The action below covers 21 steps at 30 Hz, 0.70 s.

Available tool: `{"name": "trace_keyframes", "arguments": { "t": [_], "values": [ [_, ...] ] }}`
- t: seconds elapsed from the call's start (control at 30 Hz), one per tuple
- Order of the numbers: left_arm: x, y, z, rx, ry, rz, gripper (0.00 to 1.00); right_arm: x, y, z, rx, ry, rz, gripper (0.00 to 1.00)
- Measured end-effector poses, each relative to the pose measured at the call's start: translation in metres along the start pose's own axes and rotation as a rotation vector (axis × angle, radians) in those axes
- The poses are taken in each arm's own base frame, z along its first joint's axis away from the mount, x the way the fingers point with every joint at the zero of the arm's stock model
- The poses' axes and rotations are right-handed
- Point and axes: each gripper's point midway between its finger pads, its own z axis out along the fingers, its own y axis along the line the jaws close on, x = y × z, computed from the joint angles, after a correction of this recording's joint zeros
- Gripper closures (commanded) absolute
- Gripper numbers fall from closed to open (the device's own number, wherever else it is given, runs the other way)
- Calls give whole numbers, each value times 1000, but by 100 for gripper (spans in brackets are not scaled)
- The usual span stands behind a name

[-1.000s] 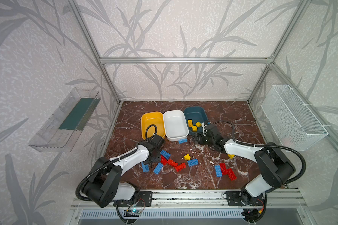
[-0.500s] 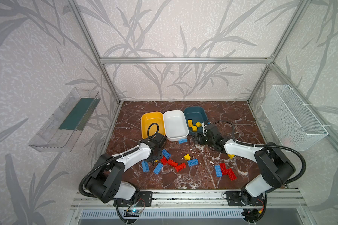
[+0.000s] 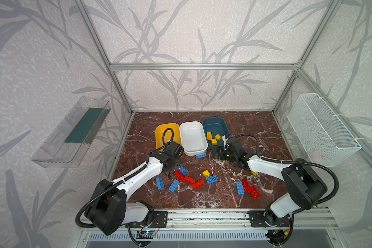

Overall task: Sort the legos into containers by color
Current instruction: 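Drop the yellow brick into the teal tub with the left gripper while the right lowers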

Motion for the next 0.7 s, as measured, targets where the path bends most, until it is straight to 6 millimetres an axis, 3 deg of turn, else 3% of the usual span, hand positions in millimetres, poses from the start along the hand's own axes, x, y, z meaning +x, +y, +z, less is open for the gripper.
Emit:
{"name": "trace_keyframes", "arguments": {
  "t": [0.17, 0.3, 0.43, 0.7],
  "values": [
    [-36, -21, -25, 48, -71, 25, 69, 1, 2, -10, -32, -34, 8, 15],
    [-63, -45, -33, 82, -99, 51, 69, 4, 0, -18, -46, -53, 24, 15],
    [-91, -76, -30, 123, -102, 83, 69, 9, -3, -30, -50, -67, 24, 15],
    [-141, -154, -8, 218, -99, 157, 70, 1, -5, -69, -41, -151, 0, 15]
  ]
}}
